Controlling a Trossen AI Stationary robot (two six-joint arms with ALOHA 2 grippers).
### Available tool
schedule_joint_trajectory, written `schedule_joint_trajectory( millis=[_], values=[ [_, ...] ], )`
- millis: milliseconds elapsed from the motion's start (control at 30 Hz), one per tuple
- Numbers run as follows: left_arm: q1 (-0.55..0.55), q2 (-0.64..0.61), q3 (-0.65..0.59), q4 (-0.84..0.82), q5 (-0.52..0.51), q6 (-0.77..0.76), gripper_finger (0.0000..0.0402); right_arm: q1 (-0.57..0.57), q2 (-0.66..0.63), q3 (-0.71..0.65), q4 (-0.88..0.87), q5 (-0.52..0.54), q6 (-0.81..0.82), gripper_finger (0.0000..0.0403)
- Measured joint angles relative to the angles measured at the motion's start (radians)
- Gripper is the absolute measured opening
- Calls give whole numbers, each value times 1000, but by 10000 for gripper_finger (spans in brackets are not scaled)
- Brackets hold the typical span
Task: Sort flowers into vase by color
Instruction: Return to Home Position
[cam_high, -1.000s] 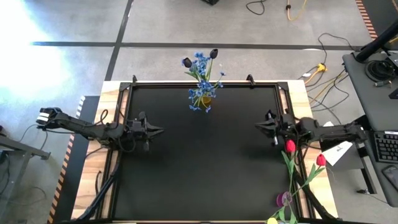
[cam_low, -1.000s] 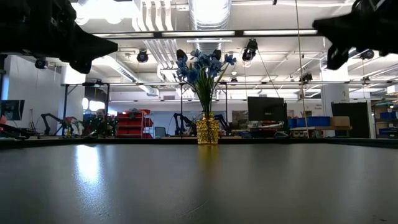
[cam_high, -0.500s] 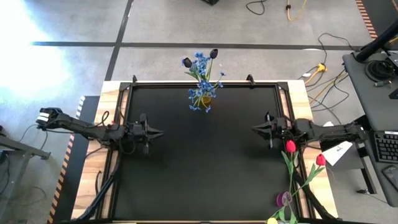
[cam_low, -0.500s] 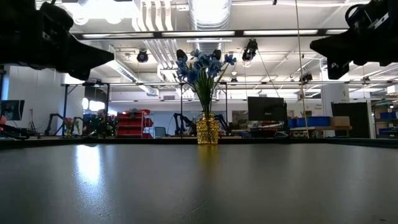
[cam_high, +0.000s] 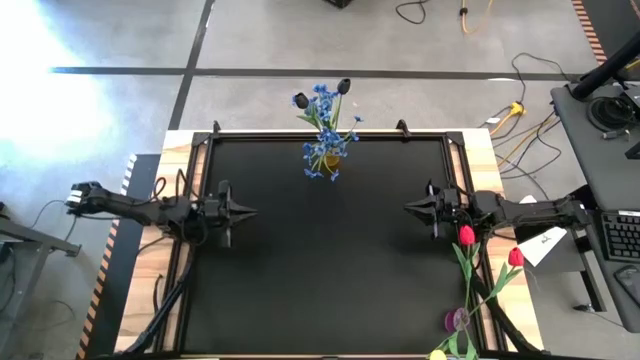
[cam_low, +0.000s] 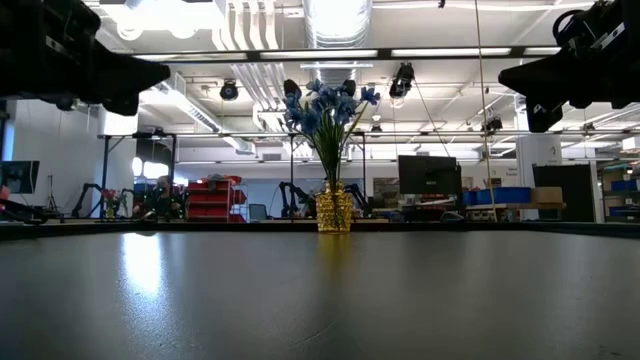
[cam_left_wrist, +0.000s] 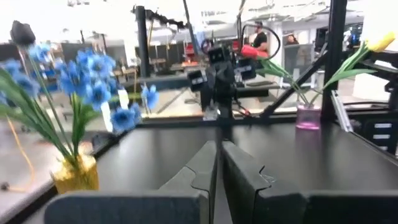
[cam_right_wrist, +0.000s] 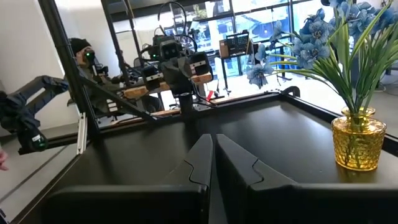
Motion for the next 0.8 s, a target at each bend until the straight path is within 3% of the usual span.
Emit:
schedule_joint_trajectory(
  millis=[233, 400, 800],
  values=[
    [54, -178, 0, -139, 104, -86, 10, 0, 0, 0, 0, 0, 2, 13],
    [63, -309, -1, -324, 202, -134, 11, 0, 0, 0, 0, 0, 1, 13],
    [63, -248, 1, -365, 235, -247, 11, 0, 0, 0, -8, 0, 1, 13]
  ],
)
